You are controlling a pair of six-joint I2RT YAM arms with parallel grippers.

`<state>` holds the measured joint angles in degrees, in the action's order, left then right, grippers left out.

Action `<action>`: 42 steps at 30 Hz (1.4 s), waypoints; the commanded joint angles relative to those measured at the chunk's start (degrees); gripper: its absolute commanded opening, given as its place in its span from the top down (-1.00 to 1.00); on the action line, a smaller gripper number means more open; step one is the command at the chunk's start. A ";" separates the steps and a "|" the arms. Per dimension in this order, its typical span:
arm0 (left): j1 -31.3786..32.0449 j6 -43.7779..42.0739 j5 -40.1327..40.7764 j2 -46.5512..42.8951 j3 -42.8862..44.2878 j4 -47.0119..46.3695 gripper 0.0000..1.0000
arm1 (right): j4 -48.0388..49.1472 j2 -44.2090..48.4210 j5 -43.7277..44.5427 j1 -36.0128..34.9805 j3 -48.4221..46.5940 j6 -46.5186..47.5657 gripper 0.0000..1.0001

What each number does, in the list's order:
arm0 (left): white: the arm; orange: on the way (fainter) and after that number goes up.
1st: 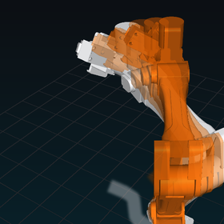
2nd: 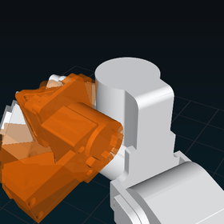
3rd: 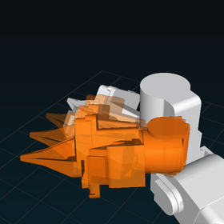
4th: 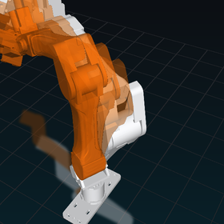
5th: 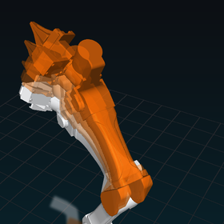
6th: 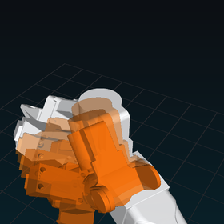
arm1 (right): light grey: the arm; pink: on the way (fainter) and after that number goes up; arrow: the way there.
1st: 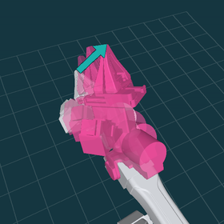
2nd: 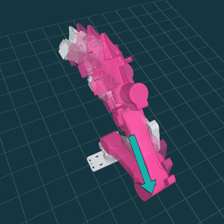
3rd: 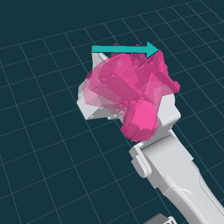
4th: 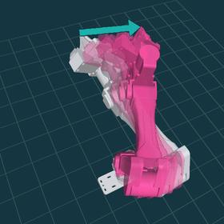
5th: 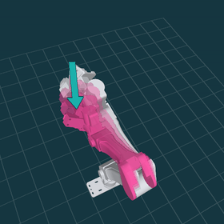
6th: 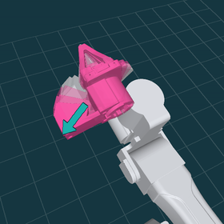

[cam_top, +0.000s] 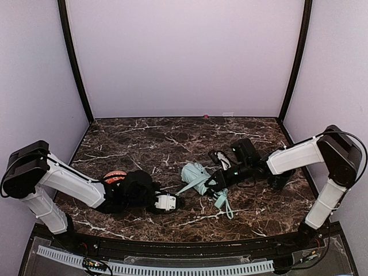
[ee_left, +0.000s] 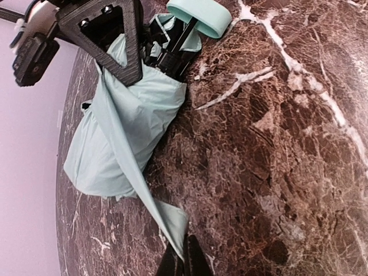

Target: Put away the umbrella

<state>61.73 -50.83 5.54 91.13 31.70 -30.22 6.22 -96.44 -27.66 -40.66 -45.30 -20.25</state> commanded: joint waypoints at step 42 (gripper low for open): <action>3.46 3.78 8.02 21.54 11.54 24.50 1.00 | -36.36 7.49 12.97 -1.83 -26.86 14.03 -0.47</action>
<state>65.73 -48.16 16.56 107.46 46.44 -21.85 -29.58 -88.18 -20.71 -42.81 -69.04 -0.86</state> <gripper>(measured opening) 0.007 0.716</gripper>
